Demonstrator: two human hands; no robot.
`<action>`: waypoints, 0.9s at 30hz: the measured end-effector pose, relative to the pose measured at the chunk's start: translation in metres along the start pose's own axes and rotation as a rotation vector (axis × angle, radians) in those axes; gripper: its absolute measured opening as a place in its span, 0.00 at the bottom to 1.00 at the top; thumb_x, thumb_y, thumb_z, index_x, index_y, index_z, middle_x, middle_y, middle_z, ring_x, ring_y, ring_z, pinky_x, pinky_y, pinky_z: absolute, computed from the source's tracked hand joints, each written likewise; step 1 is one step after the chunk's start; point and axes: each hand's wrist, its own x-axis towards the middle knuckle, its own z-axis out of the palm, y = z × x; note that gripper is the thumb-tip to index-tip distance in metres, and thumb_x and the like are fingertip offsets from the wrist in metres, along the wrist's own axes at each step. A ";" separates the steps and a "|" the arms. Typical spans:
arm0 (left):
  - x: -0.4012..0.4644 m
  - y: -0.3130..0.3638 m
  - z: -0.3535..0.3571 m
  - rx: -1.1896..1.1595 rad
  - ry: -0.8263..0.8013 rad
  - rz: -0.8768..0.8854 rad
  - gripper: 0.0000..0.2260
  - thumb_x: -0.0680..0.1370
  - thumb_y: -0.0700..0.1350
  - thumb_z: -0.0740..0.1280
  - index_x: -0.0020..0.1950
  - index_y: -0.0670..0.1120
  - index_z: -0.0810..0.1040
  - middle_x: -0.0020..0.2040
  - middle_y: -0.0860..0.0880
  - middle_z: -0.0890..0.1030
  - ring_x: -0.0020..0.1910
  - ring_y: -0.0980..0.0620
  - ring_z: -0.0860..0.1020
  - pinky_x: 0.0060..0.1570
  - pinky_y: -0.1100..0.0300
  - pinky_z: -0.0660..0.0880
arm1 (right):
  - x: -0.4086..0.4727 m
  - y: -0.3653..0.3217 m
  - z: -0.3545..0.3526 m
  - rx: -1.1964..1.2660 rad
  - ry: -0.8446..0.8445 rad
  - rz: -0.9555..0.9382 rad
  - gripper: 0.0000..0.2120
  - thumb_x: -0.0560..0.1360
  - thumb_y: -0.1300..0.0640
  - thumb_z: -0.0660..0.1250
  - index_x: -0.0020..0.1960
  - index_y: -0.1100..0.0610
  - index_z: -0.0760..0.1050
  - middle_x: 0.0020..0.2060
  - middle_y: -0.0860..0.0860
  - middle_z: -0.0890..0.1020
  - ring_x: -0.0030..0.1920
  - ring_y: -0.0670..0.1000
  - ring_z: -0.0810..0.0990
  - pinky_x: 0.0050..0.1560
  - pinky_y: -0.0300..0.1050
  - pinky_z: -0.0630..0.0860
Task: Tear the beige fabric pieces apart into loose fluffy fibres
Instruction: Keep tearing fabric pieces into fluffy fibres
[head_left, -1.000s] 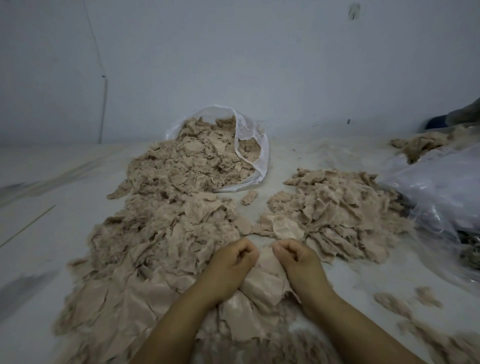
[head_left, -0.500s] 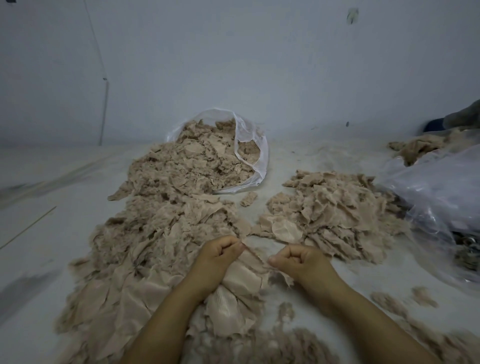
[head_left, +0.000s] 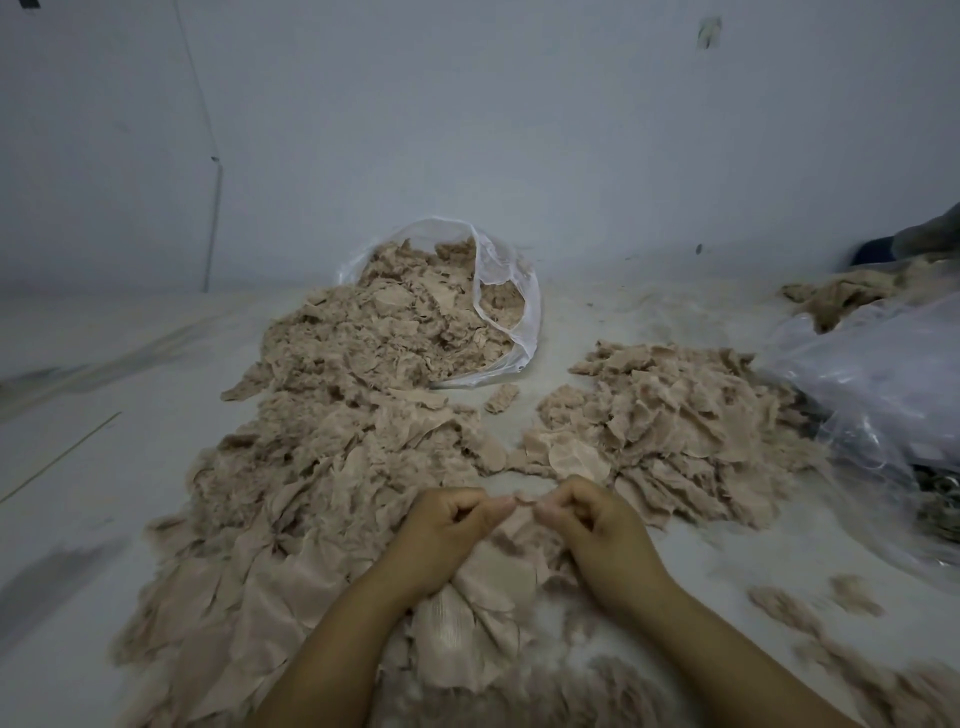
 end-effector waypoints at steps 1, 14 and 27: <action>0.001 -0.001 -0.002 0.020 0.021 -0.005 0.20 0.73 0.53 0.66 0.29 0.42 0.67 0.26 0.50 0.63 0.26 0.56 0.62 0.28 0.65 0.62 | 0.002 0.000 -0.004 0.114 0.058 0.056 0.11 0.76 0.61 0.67 0.36 0.58 0.72 0.24 0.47 0.74 0.25 0.43 0.72 0.28 0.36 0.69; 0.000 0.002 0.017 0.042 -0.094 -0.104 0.05 0.76 0.40 0.68 0.40 0.45 0.80 0.31 0.55 0.78 0.31 0.57 0.74 0.35 0.64 0.71 | 0.000 -0.003 -0.002 0.576 -0.046 0.319 0.03 0.76 0.61 0.67 0.43 0.58 0.77 0.31 0.55 0.76 0.28 0.48 0.73 0.28 0.40 0.68; -0.002 0.008 0.012 -0.039 -0.108 -0.121 0.11 0.79 0.38 0.63 0.38 0.46 0.78 0.29 0.57 0.77 0.30 0.61 0.74 0.33 0.68 0.70 | -0.005 -0.001 -0.004 0.508 -0.152 0.316 0.07 0.72 0.57 0.72 0.45 0.60 0.77 0.30 0.53 0.77 0.27 0.48 0.72 0.25 0.40 0.68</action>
